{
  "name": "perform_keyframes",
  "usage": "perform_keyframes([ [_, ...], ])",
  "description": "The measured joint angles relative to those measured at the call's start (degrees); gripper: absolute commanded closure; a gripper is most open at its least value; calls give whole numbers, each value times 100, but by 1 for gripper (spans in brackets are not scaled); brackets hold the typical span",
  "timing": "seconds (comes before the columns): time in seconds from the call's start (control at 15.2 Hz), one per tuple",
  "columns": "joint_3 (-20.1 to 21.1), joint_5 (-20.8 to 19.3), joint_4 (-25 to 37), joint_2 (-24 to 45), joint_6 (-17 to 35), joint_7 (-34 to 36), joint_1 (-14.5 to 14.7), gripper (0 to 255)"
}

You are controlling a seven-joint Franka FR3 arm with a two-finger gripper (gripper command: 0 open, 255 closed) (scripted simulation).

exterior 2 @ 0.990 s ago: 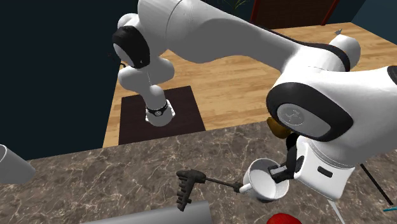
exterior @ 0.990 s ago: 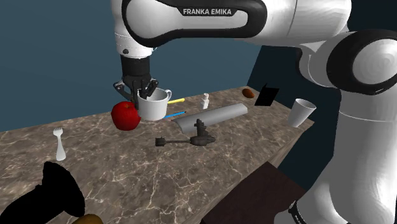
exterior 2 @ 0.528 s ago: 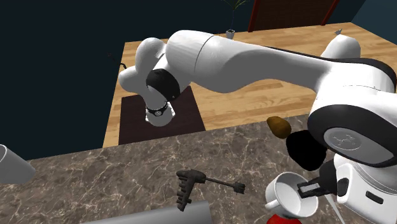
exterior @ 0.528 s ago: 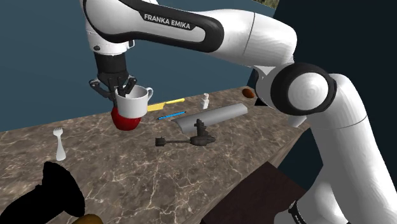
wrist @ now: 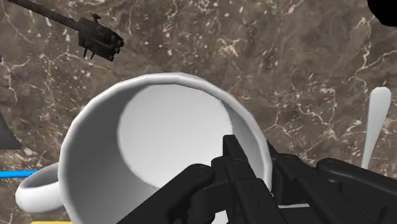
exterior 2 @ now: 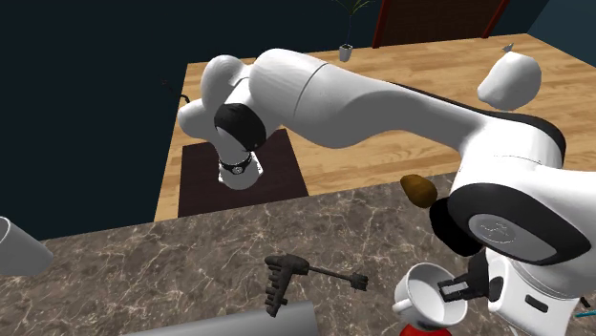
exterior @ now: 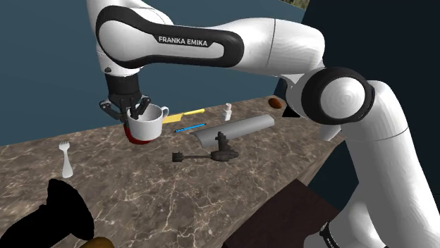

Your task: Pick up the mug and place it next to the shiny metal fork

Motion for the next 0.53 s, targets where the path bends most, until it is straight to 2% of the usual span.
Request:
perform_keyframes([
  [0.53,11,-26,-682,-55,628,100,-132,255],
])
